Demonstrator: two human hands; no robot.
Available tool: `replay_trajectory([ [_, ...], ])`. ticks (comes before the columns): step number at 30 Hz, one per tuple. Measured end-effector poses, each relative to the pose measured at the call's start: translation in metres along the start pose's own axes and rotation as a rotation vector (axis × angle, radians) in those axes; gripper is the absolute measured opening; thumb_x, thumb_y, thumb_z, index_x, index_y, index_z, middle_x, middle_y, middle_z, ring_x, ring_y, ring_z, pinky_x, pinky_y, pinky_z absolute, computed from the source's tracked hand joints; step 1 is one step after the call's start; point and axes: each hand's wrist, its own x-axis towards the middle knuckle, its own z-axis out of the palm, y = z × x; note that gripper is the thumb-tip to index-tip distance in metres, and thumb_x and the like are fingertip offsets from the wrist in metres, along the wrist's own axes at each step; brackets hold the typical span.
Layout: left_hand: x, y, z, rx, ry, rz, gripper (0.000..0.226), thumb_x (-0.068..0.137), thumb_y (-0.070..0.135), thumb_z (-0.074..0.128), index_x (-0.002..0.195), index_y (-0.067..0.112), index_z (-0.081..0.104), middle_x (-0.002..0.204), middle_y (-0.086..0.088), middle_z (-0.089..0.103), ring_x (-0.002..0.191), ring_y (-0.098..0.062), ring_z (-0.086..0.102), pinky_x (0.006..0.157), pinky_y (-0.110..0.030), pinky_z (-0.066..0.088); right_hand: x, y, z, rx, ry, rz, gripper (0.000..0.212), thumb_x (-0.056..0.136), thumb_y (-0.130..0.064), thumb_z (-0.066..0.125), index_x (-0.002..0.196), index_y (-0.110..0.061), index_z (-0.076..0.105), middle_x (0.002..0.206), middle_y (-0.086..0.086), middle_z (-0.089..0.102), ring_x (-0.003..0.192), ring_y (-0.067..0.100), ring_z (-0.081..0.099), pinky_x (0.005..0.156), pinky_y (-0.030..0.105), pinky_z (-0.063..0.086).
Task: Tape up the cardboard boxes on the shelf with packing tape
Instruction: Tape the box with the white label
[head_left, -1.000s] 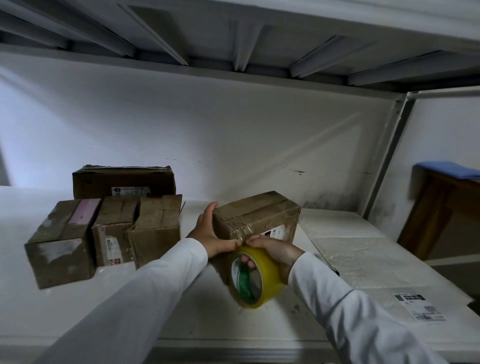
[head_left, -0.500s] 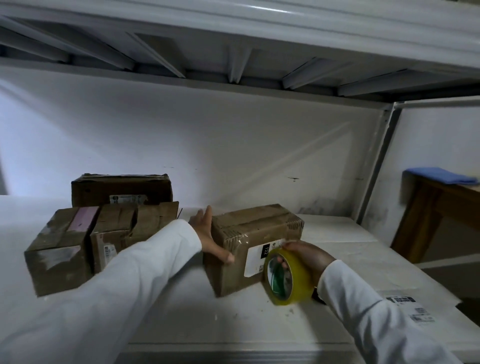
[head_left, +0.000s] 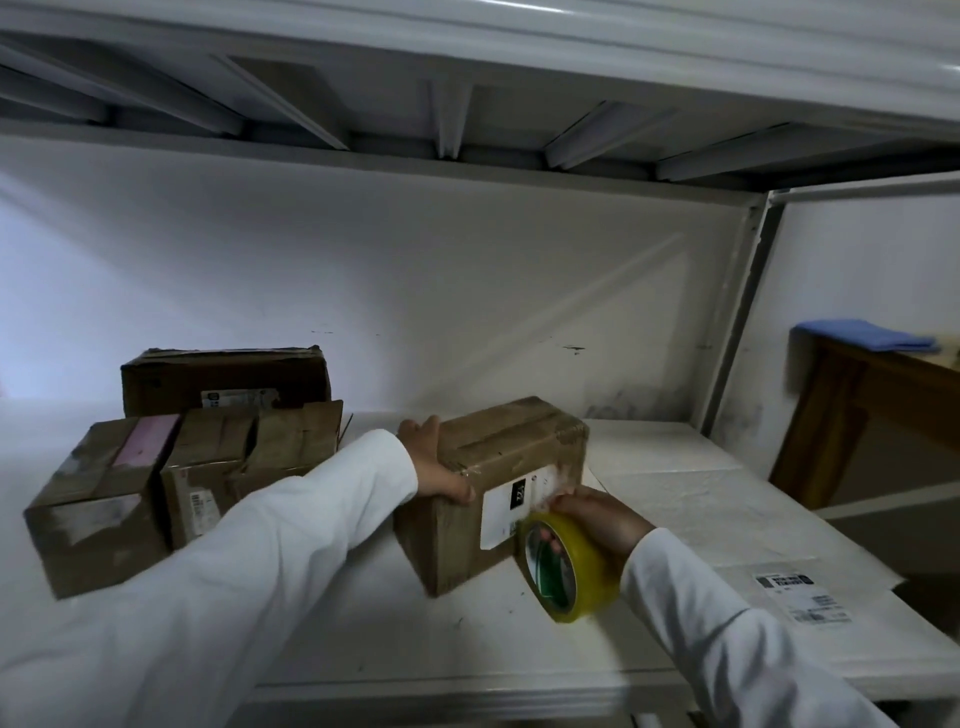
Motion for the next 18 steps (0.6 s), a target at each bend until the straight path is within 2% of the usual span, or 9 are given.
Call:
replay_trajectory([
  [2,-0.002,-0.001,-0.003,-0.018,0.121,-0.006,0.114,0.07,0.053,0.073,0.151,0.021,0.0,0.15,-0.011,0.02,0.135,-0.034,0.028,0.106,-0.039,0.036,-0.002,0.002,-0.007,-0.036,0.051,0.006,0.014,0.095,-0.026,0.051,0.097,-0.017,0.061,0.082,0.008,0.067,0.071,0.022,0.061,0.069,0.03,0.051],
  [5,-0.016,0.001,-0.004,-0.012,0.422,0.104,0.118,0.07,0.051,0.073,0.15,0.021,-0.009,0.146,-0.009,0.016,0.133,-0.033,0.019,0.105,-0.042,0.032,0.003,0.009,-0.025,-0.06,0.258,0.005,0.014,0.093,-0.034,0.054,0.099,-0.023,0.059,0.109,0.01,0.062,0.099,0.032,0.057,0.096,0.043,0.045],
  [7,-0.02,-0.008,-0.002,0.011,0.651,0.369,0.121,0.063,0.053,0.074,0.15,0.019,-0.003,0.142,-0.005,0.018,0.131,-0.029,0.019,0.106,-0.047,0.035,0.008,0.013,-0.037,-0.017,0.393,0.005,0.028,0.093,-0.037,0.052,0.115,-0.02,0.057,0.125,0.014,0.056,0.113,0.036,0.053,0.104,0.047,0.039],
  [9,-0.011,-0.032,0.003,0.209,0.749,0.629,0.128,0.049,0.056,0.081,0.146,0.013,0.009,0.14,-0.006,0.023,0.131,-0.031,0.023,0.103,-0.061,0.036,0.008,0.012,-0.046,0.087,0.486,0.015,0.041,0.095,-0.036,0.048,0.129,-0.014,0.052,0.136,0.014,0.05,0.121,0.035,0.048,0.108,0.046,0.034],
  [10,-0.002,-0.049,0.005,0.349,0.706,0.638,0.135,0.043,0.058,0.084,0.146,0.011,0.01,0.144,-0.007,0.023,0.134,-0.033,0.023,0.102,-0.063,0.032,0.006,0.009,-0.048,0.129,0.531,0.032,0.043,0.096,-0.035,0.047,0.132,-0.012,0.049,0.138,0.014,0.048,0.123,0.035,0.046,0.109,0.044,0.033],
  [12,-0.004,-0.059,0.008,0.606,0.506,0.445,0.141,0.046,0.058,0.084,0.148,0.016,-0.003,0.158,-0.006,0.015,0.142,-0.033,0.013,0.101,-0.058,0.034,0.006,0.008,-0.054,0.147,0.593,0.046,0.042,0.098,-0.03,0.044,0.135,-0.01,0.047,0.14,0.014,0.046,0.123,0.035,0.044,0.104,0.04,0.032],
  [14,0.0,-0.057,0.018,0.719,0.487,0.337,0.122,0.07,0.036,0.077,0.149,0.023,-0.014,0.16,-0.003,0.001,0.146,-0.029,-0.011,0.109,-0.055,0.026,0.005,0.009,-0.055,0.122,0.626,0.039,0.038,0.098,-0.026,0.044,0.131,-0.008,0.049,0.137,0.015,0.048,0.116,0.034,0.046,0.097,0.037,0.033],
  [16,-0.003,-0.042,0.025,0.619,0.376,0.342,0.087,0.09,0.025,0.055,0.152,0.023,-0.005,0.16,0.002,-0.004,0.146,-0.022,-0.015,0.116,-0.048,0.006,0.002,0.009,-0.051,0.122,0.64,0.011,0.032,0.097,-0.025,0.046,0.124,-0.01,0.052,0.13,0.015,0.051,0.103,0.031,0.046,0.094,0.038,0.035],
  [18,-0.014,-0.018,0.026,0.389,0.312,0.425,0.071,0.095,0.035,0.048,0.152,0.024,0.007,0.16,0.004,0.005,0.147,-0.018,0.001,0.118,-0.039,0.005,0.003,0.01,-0.05,0.133,0.649,0.001,0.03,0.095,-0.027,0.048,0.122,-0.014,0.053,0.126,0.014,0.052,0.101,0.031,0.047,0.097,0.043,0.038],
])
